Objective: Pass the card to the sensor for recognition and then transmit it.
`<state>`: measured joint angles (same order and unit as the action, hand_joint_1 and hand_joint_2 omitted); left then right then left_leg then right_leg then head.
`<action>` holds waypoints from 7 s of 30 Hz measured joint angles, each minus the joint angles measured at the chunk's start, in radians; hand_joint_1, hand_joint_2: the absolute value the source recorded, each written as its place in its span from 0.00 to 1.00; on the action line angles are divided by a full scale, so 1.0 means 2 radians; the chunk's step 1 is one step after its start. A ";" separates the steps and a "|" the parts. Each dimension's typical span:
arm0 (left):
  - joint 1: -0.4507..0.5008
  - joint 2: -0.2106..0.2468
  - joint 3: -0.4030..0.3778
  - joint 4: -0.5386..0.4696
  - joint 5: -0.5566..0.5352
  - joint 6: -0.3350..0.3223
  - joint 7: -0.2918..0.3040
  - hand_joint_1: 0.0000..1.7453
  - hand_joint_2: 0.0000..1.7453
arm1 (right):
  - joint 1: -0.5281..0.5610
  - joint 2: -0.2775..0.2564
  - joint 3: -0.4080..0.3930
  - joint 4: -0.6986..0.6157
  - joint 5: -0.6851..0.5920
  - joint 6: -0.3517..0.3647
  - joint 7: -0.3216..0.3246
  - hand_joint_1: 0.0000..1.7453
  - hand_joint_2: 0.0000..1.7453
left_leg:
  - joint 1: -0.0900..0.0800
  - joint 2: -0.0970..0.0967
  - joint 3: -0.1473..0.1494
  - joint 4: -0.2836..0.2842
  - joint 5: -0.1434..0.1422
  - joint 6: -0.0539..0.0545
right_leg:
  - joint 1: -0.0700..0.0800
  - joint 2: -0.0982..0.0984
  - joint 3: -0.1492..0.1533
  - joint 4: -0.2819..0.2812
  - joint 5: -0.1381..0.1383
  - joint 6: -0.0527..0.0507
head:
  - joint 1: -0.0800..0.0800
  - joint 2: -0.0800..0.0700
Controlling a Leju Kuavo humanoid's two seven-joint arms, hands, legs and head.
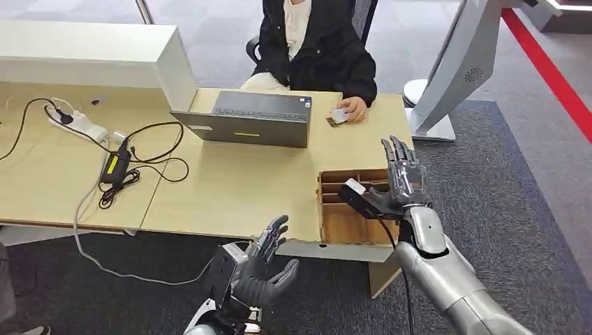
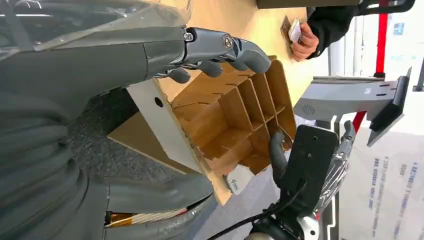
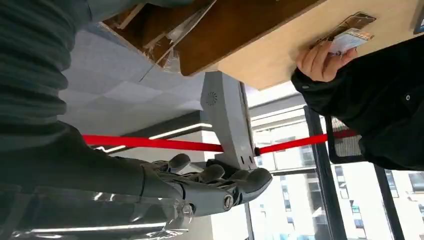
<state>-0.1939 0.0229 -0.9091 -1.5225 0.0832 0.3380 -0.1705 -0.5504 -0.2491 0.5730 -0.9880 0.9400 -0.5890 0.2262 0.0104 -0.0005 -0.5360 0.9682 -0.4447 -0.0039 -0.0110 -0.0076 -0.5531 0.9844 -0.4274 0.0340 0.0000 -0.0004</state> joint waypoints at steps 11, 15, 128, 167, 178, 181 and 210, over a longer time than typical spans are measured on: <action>0.000 0.002 0.000 -0.005 0.001 0.006 0.000 0.00 1.00 | -0.006 0.001 0.002 0.010 0.000 -0.002 0.002 0.00 1.00 | 0.000 0.000 0.000 0.000 0.000 0.000 | 0.000 0.000 0.000 0.000 0.000 0.000 | 0.000 0.000; 0.001 0.003 0.000 -0.007 0.001 0.006 0.000 0.00 1.00 | -0.006 0.001 0.002 0.010 0.000 -0.003 0.002 0.00 1.00 | 0.000 0.000 0.000 0.000 0.000 0.000 | 0.000 0.000 0.000 0.000 0.000 0.000 | 0.000 0.000; 0.001 0.003 -0.004 -0.008 0.004 -0.019 -0.008 0.00 1.00 | -0.009 -0.013 0.012 -0.025 0.005 0.075 0.023 0.03 1.00 | 0.000 0.000 0.000 0.000 0.000 0.000 | 0.000 0.000 0.000 0.000 0.000 0.000 | 0.000 0.000; 0.003 0.001 -0.004 -0.008 0.013 -0.042 -0.020 0.00 1.00 | -0.006 -0.016 0.012 -0.037 0.020 0.118 0.044 1.00 1.00 | 0.000 0.000 0.000 0.000 0.000 0.000 | 0.000 0.000 0.000 0.000 0.000 0.000 | 0.000 0.000; -0.001 -0.002 -0.004 -0.006 0.007 -0.041 -0.024 0.00 1.00 | -0.030 -0.018 0.012 -0.059 0.039 0.071 0.054 1.00 1.00 | 0.000 0.000 0.000 0.000 0.000 0.000 | 0.000 0.000 0.000 0.000 0.000 0.000 | 0.000 0.000; -0.004 -0.004 -0.004 -0.005 0.007 -0.041 -0.024 0.00 1.00 | -0.040 -0.019 0.011 -0.064 0.043 0.057 0.055 1.00 1.00 | 0.000 0.000 0.000 0.000 0.000 0.000 | 0.000 0.000 0.000 0.000 0.000 0.000 | 0.000 0.000; -0.039 -0.032 -0.012 0.023 0.017 -0.092 -0.039 0.00 1.00 | -0.271 0.034 0.029 0.112 0.011 0.065 0.030 1.00 1.00 | 0.000 0.000 0.000 0.000 0.000 0.000 | 0.000 0.000 0.000 0.001 0.000 0.000 | 0.000 0.000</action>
<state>-0.2715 -0.0416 -0.9323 -1.4775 0.1171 0.1541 -0.2483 -1.0929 -0.1805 0.6314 -0.7634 0.9617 -0.4582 0.2853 0.0100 -0.0007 -0.5362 0.9685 -0.4441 -0.0042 -0.0120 -0.0076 -0.5536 0.9854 -0.4267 0.0346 0.0000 -0.0004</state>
